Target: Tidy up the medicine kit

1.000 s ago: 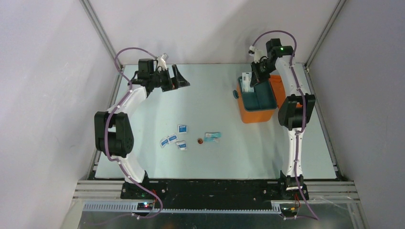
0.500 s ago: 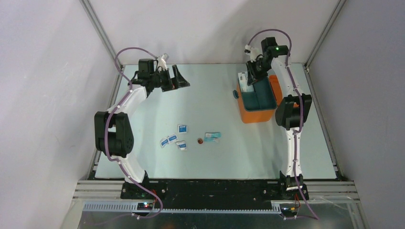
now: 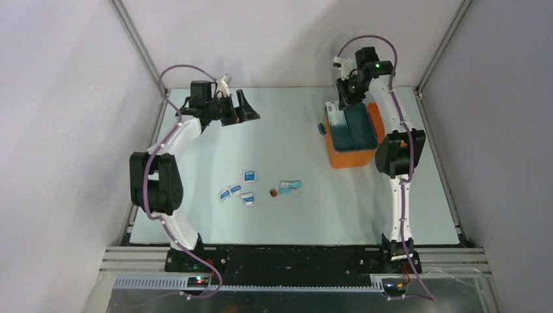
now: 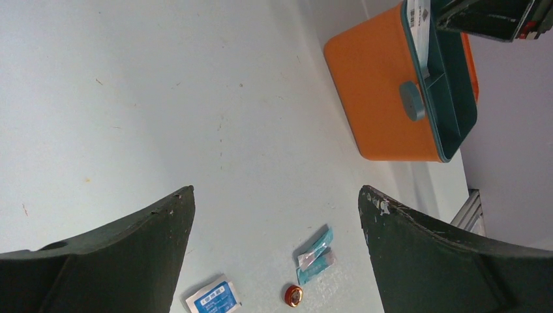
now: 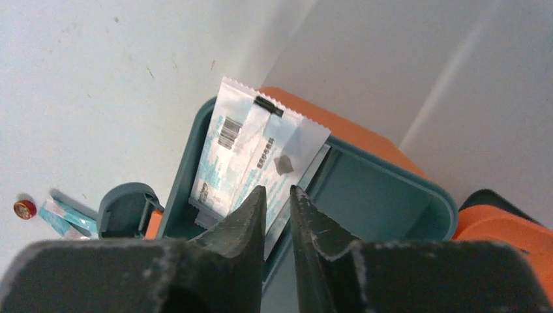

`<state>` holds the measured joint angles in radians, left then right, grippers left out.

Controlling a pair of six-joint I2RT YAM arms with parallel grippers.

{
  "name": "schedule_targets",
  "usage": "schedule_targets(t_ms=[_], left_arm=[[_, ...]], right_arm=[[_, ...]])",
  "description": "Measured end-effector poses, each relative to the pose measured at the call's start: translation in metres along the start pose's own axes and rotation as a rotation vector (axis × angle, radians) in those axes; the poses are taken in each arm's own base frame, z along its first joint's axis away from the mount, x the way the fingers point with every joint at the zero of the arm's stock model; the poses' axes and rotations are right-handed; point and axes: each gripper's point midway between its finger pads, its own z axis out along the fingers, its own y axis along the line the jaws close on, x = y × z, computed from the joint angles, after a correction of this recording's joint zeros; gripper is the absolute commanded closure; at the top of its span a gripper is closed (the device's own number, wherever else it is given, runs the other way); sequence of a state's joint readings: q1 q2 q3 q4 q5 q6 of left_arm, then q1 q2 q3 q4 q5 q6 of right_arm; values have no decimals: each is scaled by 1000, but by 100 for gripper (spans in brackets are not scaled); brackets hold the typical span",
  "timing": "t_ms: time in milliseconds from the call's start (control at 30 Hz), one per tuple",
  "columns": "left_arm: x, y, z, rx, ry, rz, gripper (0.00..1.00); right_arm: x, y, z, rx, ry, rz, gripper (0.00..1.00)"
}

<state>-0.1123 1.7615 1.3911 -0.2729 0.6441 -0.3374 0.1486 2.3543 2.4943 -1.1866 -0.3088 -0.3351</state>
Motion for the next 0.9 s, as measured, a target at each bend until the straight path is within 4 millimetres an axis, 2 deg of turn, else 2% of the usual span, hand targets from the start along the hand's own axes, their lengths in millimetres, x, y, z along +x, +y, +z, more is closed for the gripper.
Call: schedule_targets(t_ms=[200,367,500,700,900], left_arm=[[-1,1,1,-9,1,8,0],[0,1,1,-13,5,12,0],[2,2,1,-18,12,17,0],[4,2,2,-24,15,18,0],[3,6,2,-46,10,26,0]], right_arm=[[-19,1,5,-25,-81,-14,80],[-21,2,11,-31,-93,-9,79],[-13,1,18,-34,-72,-1,79],[9,-2,33,-30,-1,17,78],[9,-2,33,-17,1,9,76]])
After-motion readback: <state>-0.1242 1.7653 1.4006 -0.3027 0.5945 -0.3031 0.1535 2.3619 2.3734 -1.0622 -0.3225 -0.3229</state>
